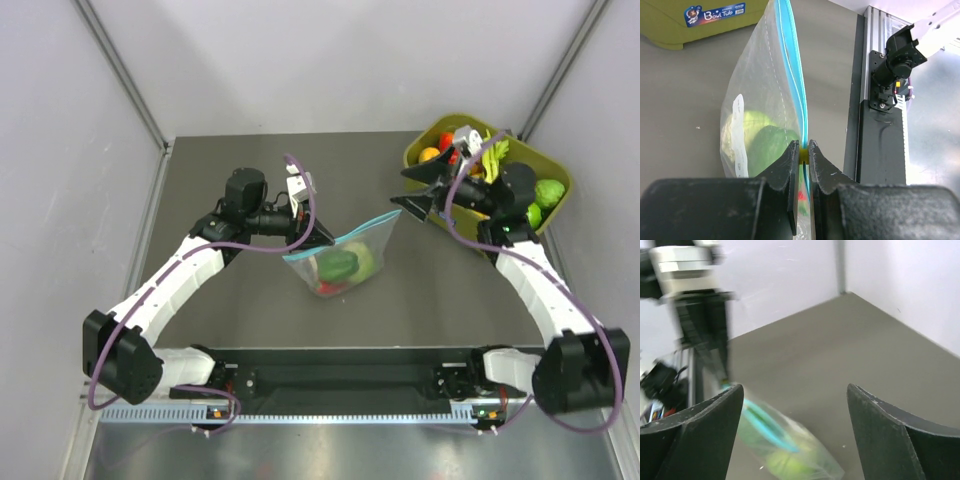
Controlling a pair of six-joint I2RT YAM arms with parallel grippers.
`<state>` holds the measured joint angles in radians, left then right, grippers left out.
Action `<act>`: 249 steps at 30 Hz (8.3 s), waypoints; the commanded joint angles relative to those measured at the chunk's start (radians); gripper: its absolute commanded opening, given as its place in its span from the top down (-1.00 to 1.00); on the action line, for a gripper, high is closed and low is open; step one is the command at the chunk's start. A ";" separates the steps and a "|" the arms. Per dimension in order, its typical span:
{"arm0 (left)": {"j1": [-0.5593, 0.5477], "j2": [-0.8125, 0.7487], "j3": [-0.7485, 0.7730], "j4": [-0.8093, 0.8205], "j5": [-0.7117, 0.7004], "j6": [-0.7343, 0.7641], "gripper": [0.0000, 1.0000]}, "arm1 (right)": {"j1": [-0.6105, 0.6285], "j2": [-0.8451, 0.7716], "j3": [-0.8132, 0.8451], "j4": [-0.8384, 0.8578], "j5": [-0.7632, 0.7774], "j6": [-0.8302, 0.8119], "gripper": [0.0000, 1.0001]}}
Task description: Open the zip-top bag and remove the fake food
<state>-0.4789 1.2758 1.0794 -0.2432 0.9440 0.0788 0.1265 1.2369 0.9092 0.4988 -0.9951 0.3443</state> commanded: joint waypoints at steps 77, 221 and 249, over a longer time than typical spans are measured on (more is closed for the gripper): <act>-0.004 -0.073 0.045 -0.024 -0.027 0.045 1.00 | 0.136 0.391 0.289 0.014 0.435 -0.139 1.00; -0.101 0.028 -0.022 0.104 -0.720 -0.177 1.00 | 0.498 0.019 0.157 -0.580 0.569 -0.033 0.01; -0.101 0.022 -0.018 0.097 -0.715 -0.172 1.00 | 0.616 0.228 0.247 -0.795 0.624 -0.102 0.59</act>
<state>-0.5838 1.3010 1.0267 -0.1738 0.2203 -0.0994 0.7223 1.4502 1.1019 -0.2630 -0.3817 0.2611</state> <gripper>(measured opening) 0.018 0.230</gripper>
